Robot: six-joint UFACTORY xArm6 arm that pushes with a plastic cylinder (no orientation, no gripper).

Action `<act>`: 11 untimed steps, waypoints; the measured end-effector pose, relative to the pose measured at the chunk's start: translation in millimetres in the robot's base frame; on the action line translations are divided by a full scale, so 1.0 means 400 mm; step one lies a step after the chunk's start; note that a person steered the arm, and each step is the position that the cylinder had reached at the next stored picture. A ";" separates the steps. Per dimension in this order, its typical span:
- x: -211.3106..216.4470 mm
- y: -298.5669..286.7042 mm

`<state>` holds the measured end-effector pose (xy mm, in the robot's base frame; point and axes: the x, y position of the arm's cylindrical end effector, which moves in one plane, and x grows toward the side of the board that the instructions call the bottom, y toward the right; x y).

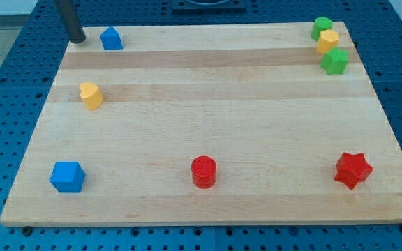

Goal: Move blue triangle slightly down and right

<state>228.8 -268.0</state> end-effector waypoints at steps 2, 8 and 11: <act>-0.001 0.170; 0.097 0.425; 0.119 0.275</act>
